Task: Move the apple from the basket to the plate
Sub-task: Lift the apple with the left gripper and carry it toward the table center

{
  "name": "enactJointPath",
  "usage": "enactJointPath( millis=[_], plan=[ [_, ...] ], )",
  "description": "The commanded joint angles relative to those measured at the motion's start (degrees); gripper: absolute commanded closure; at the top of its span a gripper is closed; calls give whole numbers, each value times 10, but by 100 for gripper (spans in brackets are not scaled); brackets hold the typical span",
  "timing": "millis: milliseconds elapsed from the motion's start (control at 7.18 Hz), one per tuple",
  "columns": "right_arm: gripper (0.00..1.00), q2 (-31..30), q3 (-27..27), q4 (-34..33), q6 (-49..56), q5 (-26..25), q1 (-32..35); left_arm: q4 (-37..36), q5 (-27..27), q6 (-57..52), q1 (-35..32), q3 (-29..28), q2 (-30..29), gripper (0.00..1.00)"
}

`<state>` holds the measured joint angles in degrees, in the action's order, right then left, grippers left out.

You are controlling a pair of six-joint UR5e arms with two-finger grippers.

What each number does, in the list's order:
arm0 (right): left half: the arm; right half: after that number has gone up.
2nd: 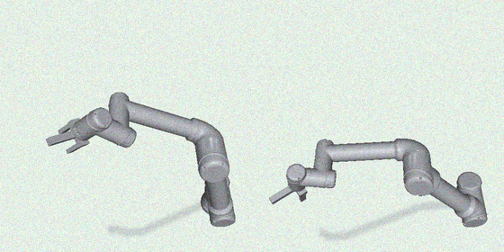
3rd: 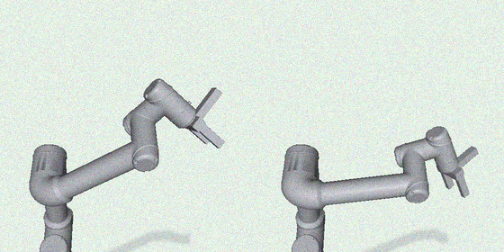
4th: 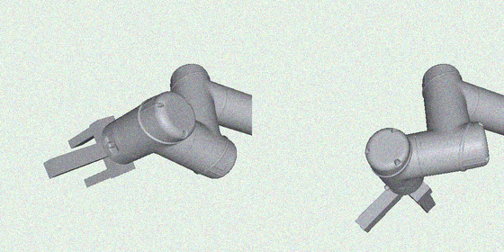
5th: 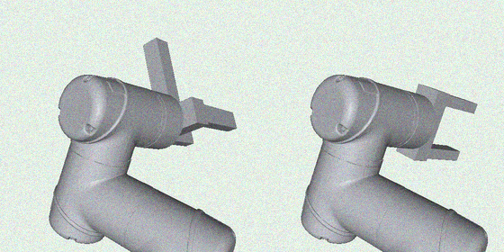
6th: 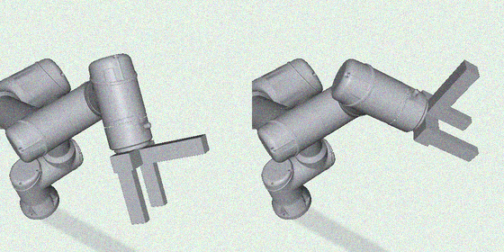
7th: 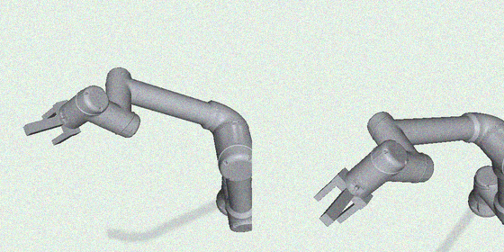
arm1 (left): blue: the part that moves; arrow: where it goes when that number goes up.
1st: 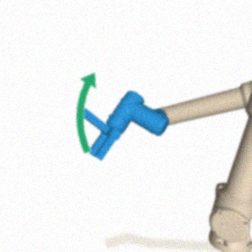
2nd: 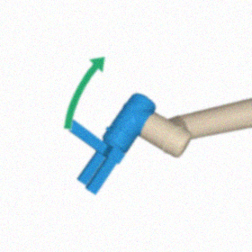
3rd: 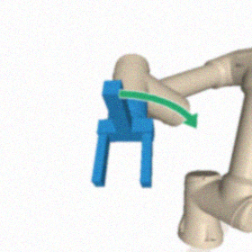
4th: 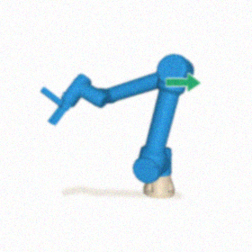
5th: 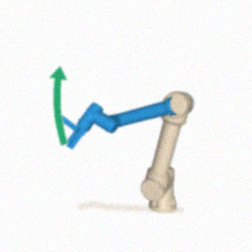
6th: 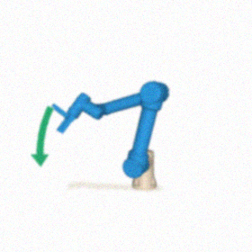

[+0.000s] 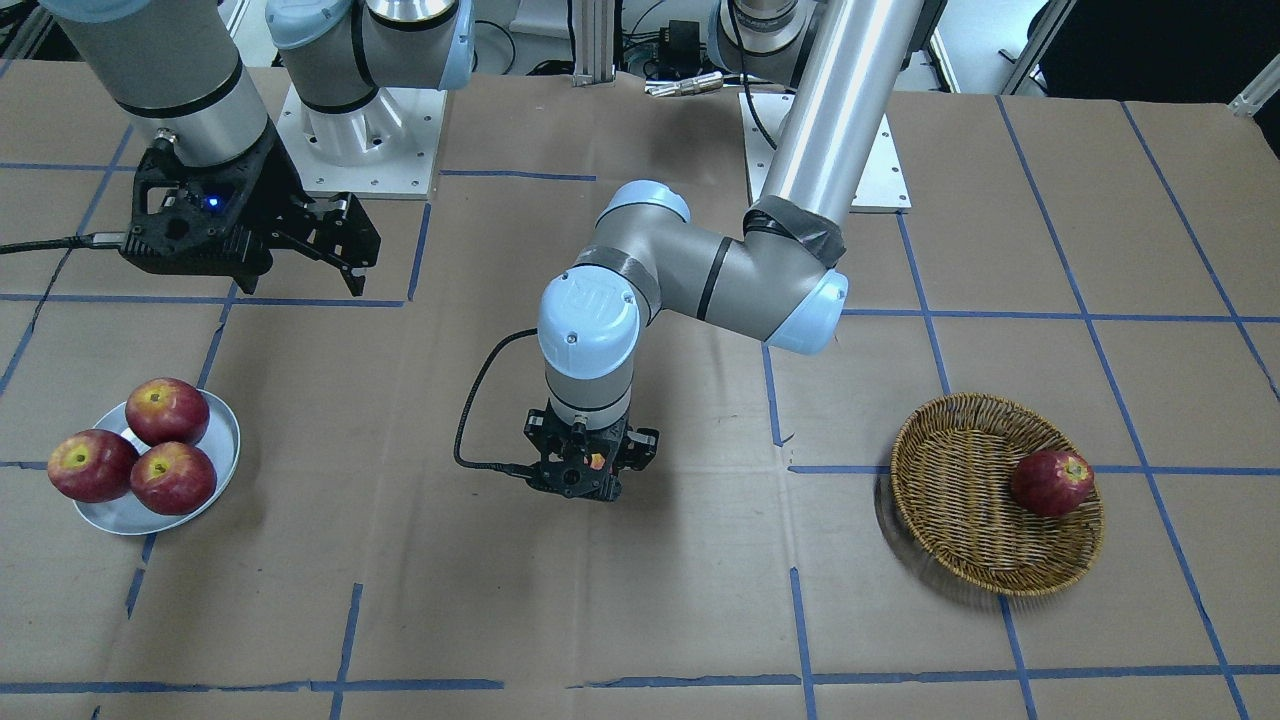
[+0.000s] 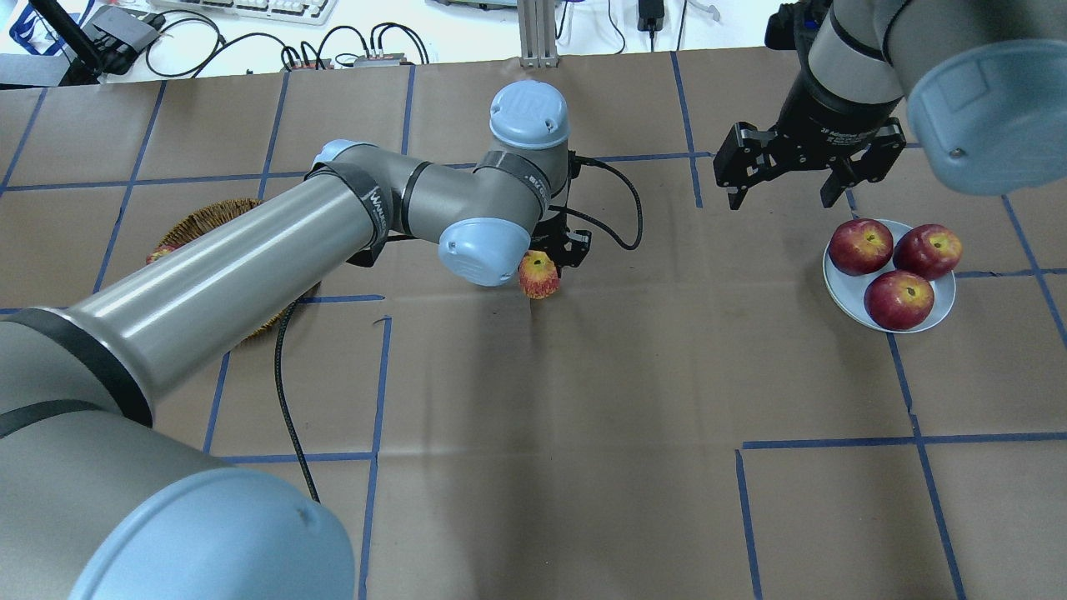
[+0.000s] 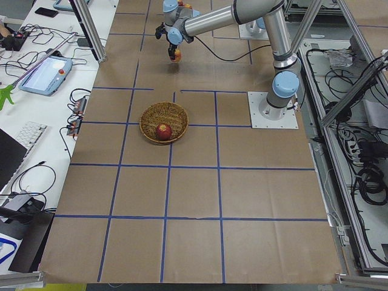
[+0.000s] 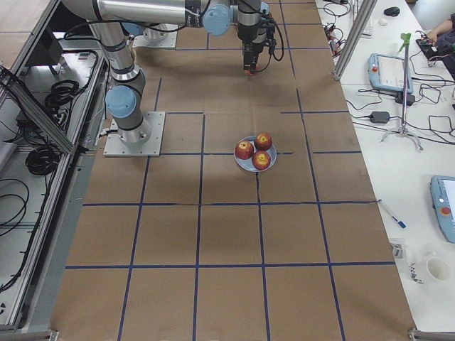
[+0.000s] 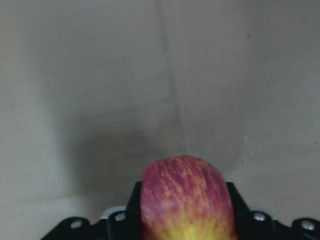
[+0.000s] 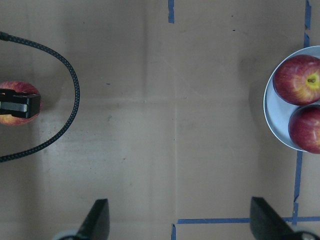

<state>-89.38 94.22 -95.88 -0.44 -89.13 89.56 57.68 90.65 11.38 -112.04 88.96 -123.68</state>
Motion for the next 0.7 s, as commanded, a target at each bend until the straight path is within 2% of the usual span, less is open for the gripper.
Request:
enactJointPath(
  millis=[0,139,279,418,557],
  plan=[
    [0,0,0,0,0,0,0,-15,-4,2,-2,-1,-11,50],
    [0,0,0,0,0,0,0,-15,-2,2,-3,0,-10,38],
    [0,0,0,0,0,0,0,-15,-3,2,-2,3,-11,19],
    [0,0,0,0,0,0,0,-15,-5,2,-2,2,-10,14],
    [0,0,0,0,0,0,0,-14,-6,2,-2,-1,-8,2]
  ],
)
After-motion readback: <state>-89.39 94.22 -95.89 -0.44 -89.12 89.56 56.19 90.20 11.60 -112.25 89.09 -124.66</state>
